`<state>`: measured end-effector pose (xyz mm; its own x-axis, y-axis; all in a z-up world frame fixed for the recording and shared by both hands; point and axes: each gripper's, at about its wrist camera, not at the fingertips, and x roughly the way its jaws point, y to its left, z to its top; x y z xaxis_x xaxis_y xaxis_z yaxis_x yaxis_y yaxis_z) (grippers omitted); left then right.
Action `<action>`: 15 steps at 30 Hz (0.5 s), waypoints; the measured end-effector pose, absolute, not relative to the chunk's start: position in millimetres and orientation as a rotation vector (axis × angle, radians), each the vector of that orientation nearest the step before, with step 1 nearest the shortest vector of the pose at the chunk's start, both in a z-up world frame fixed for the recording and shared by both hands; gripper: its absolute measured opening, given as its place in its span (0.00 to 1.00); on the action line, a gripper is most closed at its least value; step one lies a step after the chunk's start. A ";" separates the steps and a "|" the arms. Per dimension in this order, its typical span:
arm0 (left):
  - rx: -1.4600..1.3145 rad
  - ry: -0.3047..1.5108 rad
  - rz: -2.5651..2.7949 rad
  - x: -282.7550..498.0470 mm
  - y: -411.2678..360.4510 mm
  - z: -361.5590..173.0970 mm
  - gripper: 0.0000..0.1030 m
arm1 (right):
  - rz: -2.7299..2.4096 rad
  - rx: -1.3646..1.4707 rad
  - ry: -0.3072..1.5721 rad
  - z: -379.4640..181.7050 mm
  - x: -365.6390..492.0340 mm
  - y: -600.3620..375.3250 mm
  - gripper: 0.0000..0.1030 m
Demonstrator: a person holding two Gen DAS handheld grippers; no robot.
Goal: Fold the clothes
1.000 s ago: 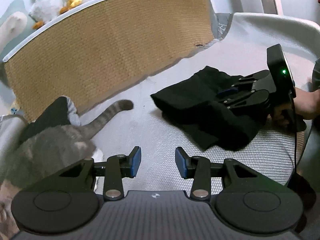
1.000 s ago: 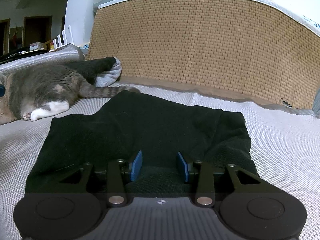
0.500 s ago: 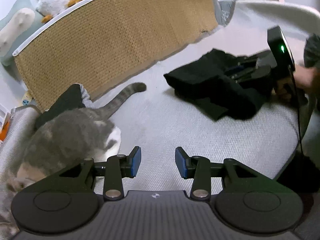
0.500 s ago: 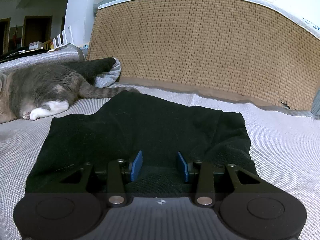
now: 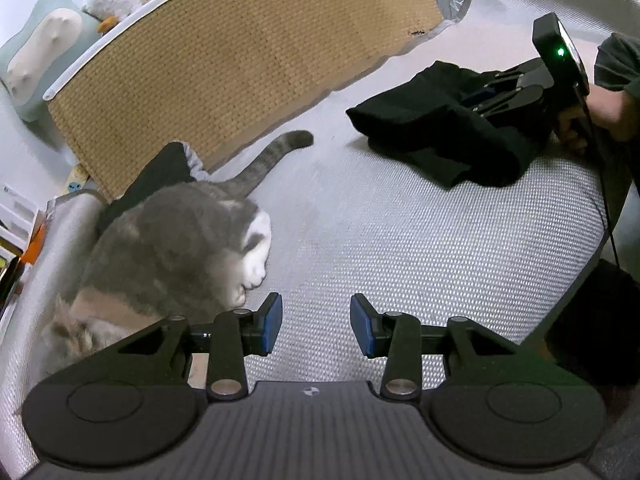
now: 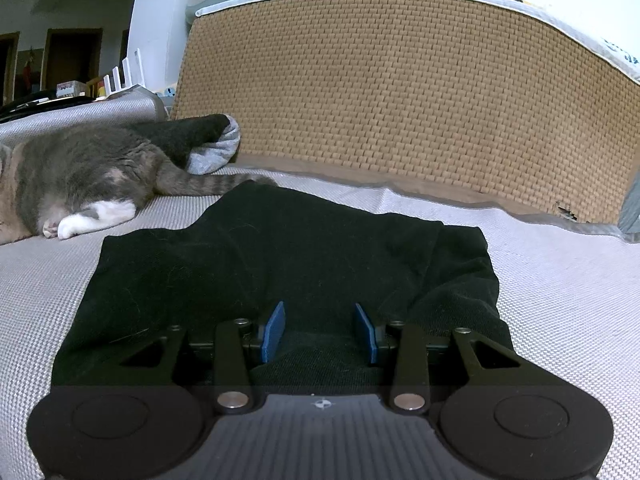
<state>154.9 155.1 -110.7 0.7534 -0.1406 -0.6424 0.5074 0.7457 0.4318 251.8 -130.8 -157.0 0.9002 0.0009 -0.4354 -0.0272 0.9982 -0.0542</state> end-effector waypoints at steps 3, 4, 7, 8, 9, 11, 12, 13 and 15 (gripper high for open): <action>0.635 0.629 -0.381 155.4 156.3 -112.5 0.42 | 0.015 -0.060 0.448 -156.4 250.1 -130.1 0.41; 0.640 0.632 -0.384 156.3 155.5 -113.2 0.42 | 0.016 -0.058 0.452 -155.8 250.1 -130.0 0.42; 0.661 0.646 -0.393 158.1 152.4 -116.9 0.42 | 0.025 -0.053 0.444 -154.2 246.6 -130.7 0.42; 0.669 0.651 -0.397 158.6 151.3 -118.3 0.42 | 0.030 -0.048 0.444 -153.3 245.9 -131.5 0.42; 0.676 0.656 -0.400 159.0 150.4 -119.8 0.42 | 0.038 -0.044 0.446 -152.0 245.4 -132.5 0.42; 0.684 0.666 -0.404 160.0 149.7 -122.8 0.42 | 0.046 -0.047 0.455 -148.0 244.1 -132.8 0.43; 0.684 0.670 -0.405 160.7 149.6 -123.9 0.42 | 0.047 -0.049 0.464 -145.4 243.3 -132.4 0.43; 0.681 0.673 -0.406 161.8 149.4 -124.5 0.42 | 0.047 -0.050 0.473 -142.2 242.5 -132.1 0.43; 0.677 0.679 -0.409 163.6 148.4 -125.8 0.42 | 0.044 -0.041 0.489 -133.1 240.4 -131.4 0.43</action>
<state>163.6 148.4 -125.8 0.7134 -0.1290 -0.6888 0.5486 0.7143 0.4344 240.4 -131.4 -133.1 0.8817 0.0321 -0.4707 -0.0519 0.9982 -0.0292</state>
